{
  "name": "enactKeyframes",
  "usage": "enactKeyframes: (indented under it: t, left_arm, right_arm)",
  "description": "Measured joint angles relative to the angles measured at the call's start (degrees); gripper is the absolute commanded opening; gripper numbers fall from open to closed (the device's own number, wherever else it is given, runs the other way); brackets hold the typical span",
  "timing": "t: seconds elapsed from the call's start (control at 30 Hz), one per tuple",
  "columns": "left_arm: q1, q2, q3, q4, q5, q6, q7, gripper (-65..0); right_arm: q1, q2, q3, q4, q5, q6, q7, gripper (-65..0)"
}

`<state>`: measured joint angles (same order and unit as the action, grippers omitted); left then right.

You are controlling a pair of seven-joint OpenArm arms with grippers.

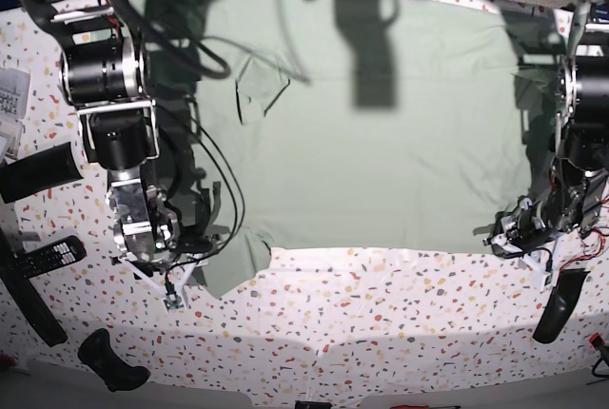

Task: Fold the T-shirt properly
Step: 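Grasp the hem corners with both grippers, then lift the hem corners with both grippers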

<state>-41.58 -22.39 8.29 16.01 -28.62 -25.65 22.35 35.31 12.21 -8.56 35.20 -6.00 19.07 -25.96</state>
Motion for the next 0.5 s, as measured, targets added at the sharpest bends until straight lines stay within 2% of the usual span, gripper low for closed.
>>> enactKeyframes:
  t: [0.03, 0.17, 0.2, 0.33, 0.43, 0.5]
  left_arm:
    - [0.0, 0.0, 0.0, 0.0, 0.0, 0.0, -0.02, -65.0]
    - [-0.02, 0.02, 0.0, 0.0, -0.11, -0.07, 1.97, -65.0]
    - [-0.13, 0.02, 0.0, 0.0, -0.09, -0.13, 2.38, -65.0]
    - [-0.15, 0.02, 0.0, 0.0, -0.11, -0.13, 2.38, -65.0]
    - [-0.15, 0.0, 0.0, 0.0, -0.33, -0.13, 2.75, -65.0]
    - [-0.37, -0.04, 0.0, 0.11, -0.59, -0.11, 5.14, -65.0]
  right_arm:
    - [-0.5, 0.0, 0.0, 0.0, 0.09, 1.55, 0.09, -30.8]
    - [-2.32, 0.17, 0.11, 0.48, 4.87, 1.46, 0.15, -31.0]
    - [-2.64, 0.2, 0.11, 0.48, 6.69, 1.33, 0.2, -32.8]
    - [-2.78, 0.15, 0.11, 0.81, 10.64, 1.97, -0.83, -46.6]
    - [-2.62, -0.15, 0.09, 2.75, 10.6, 2.25, -4.5, -57.4]
    - [-2.82, -0.33, 0.09, 4.24, 10.6, 2.62, -5.44, -65.0]
